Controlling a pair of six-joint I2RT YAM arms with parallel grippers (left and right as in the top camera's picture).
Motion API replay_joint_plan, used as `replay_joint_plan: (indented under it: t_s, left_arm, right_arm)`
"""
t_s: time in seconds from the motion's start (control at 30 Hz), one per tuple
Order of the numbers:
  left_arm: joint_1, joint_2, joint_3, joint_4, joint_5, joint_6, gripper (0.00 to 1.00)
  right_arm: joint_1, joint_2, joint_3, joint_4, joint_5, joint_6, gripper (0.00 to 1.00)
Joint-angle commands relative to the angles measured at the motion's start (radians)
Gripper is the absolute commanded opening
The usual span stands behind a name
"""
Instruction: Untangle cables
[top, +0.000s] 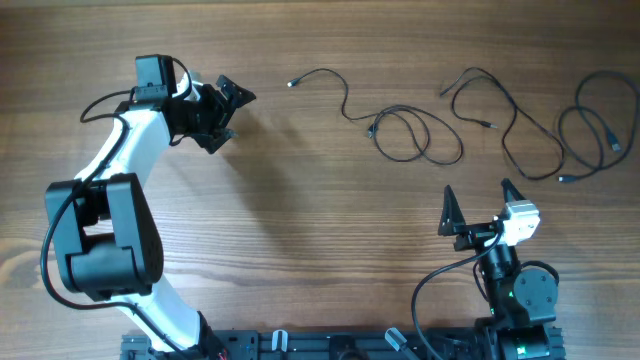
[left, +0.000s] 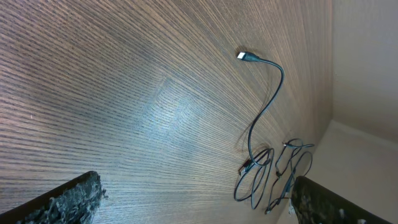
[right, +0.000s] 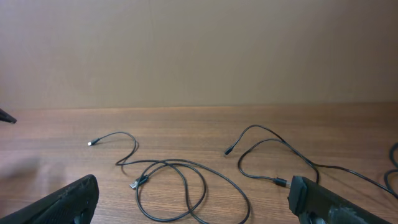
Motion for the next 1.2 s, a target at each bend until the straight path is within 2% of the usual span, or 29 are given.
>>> replay_joint_plan:
  t_s: [0.0, 0.37, 0.53, 0.67, 0.77, 0.87, 0.97, 1.07, 1.17]
  left_arm:
    - [-0.003, -0.011, -0.001, 0.000, -0.003, 0.008, 1.00]
    - [-0.005, -0.032, -0.001, -0.001, -0.003, 0.008, 1.00]
    - [-0.005, -0.118, -0.001, -0.004, -0.037, 0.008, 1.00]
    - [-0.016, -0.225, -0.001, -0.056, -0.166, 0.008, 1.00]
    - [-0.048, -0.322, -0.005, -0.156, -0.365, 0.009, 1.00]
    - [-0.098, -0.420, -0.064, -0.159, -0.551, 0.009, 1.00]
    - [-0.149, -0.518, -0.187, -0.055, -0.680, 0.031, 1.00]
    - [-0.180, -0.635, -0.433, 0.249, -0.686, 0.164, 1.00]
    - [-0.178, -0.714, -0.662, 0.520, -0.686, 0.190, 1.00]
  right_arm:
    - [-0.007, -0.012, -0.001, 0.003, 0.017, 0.014, 1.00]
    - [-0.007, -0.012, -0.001, 0.003, 0.017, 0.014, 1.00]
    - [-0.007, -0.012, -0.001, 0.003, 0.017, 0.014, 1.00]
    - [-0.007, -0.012, -0.001, 0.003, 0.017, 0.014, 1.00]
    - [-0.007, -0.012, -0.001, 0.003, 0.017, 0.014, 1.00]
    - [-0.007, -0.012, -0.001, 0.003, 0.017, 0.014, 1.00]
    - [-0.007, -0.012, -0.001, 0.003, 0.017, 0.014, 1.00]
    - [-0.007, -0.012, -0.001, 0.003, 0.017, 0.014, 1.00]
    - [-0.007, -0.012, -0.001, 0.003, 0.017, 0.014, 1.00]
